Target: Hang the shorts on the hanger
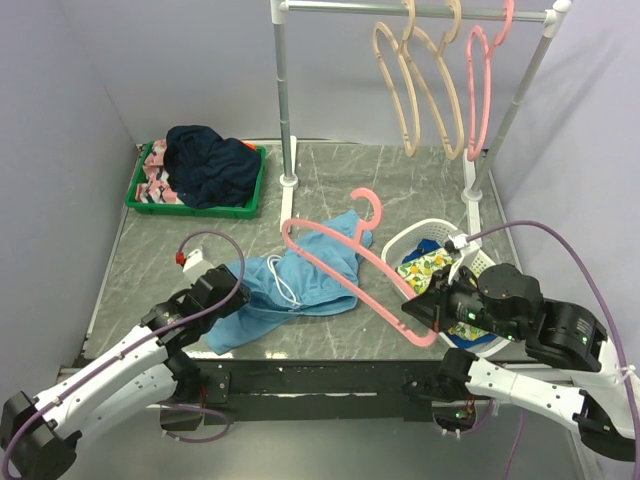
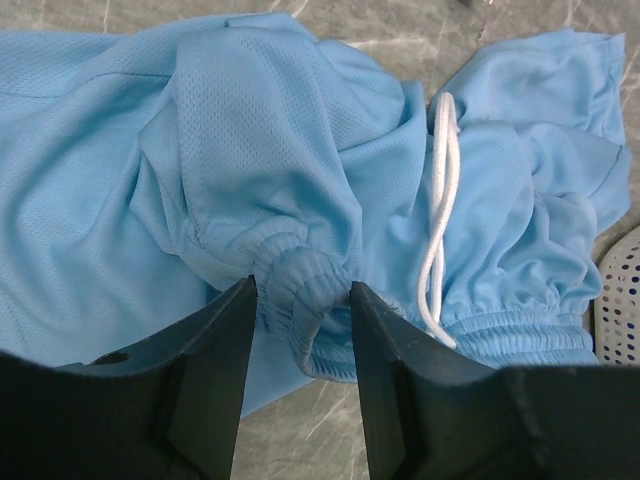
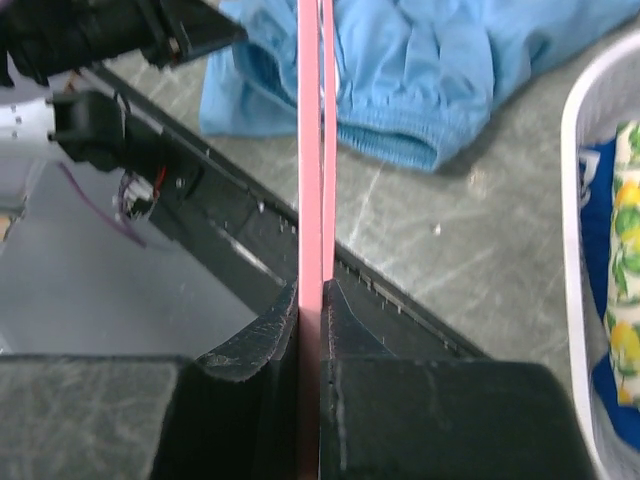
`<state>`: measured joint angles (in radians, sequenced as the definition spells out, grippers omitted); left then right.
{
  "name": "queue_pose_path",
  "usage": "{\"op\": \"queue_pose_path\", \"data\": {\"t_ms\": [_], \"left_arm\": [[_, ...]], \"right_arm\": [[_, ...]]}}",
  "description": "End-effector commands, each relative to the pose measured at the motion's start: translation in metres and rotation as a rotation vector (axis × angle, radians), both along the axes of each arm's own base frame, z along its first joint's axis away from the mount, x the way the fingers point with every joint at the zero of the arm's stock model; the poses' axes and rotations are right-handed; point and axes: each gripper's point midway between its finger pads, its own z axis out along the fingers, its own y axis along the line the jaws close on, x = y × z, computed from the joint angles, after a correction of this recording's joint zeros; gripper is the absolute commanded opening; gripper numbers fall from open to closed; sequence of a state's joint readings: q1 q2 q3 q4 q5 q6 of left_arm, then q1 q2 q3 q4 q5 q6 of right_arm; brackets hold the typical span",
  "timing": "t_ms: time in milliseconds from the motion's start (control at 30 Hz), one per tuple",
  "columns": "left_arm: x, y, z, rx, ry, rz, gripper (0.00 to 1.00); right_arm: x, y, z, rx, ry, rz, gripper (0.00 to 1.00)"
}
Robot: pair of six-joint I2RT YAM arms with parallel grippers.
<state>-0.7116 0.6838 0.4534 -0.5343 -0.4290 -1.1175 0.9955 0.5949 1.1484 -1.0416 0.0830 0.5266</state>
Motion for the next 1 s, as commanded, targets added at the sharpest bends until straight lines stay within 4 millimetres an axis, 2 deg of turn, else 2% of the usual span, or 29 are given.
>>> {"op": "queue_pose_path", "data": {"t_ms": [0, 133, 267, 400, 600, 733, 967], "left_arm": [[0.008, -0.006, 0.016, -0.038, -0.045, 0.0, 0.48], [0.003, -0.008, 0.026, -0.067, -0.06, -0.027, 0.48], [-0.008, -0.001, 0.016, -0.066, -0.022, -0.017, 0.5], [-0.013, -0.007, 0.014, -0.121, -0.027, -0.039, 0.52], [-0.02, -0.008, 0.001, -0.146, -0.007, -0.043, 0.46], [-0.02, -0.005, -0.008, -0.122, 0.02, -0.025, 0.46], [-0.006, 0.002, -0.007, -0.081, -0.016, 0.033, 0.45]], "right_arm": [[-0.021, -0.013, 0.004, -0.003, 0.052, 0.041, 0.0], [-0.027, -0.017, 0.004, -0.021, 0.064, 0.062, 0.0], [-0.029, -0.017, 0.004, -0.027, 0.068, 0.073, 0.0], [-0.029, -0.018, 0.001, -0.044, 0.071, 0.076, 0.0], [-0.034, -0.009, 0.0, -0.043, 0.087, 0.132, 0.0], [-0.033, -0.002, 0.0, -0.054, 0.094, 0.155, 0.0], [-0.041, 0.011, -0.001, -0.056, 0.11, 0.252, 0.0]]}}
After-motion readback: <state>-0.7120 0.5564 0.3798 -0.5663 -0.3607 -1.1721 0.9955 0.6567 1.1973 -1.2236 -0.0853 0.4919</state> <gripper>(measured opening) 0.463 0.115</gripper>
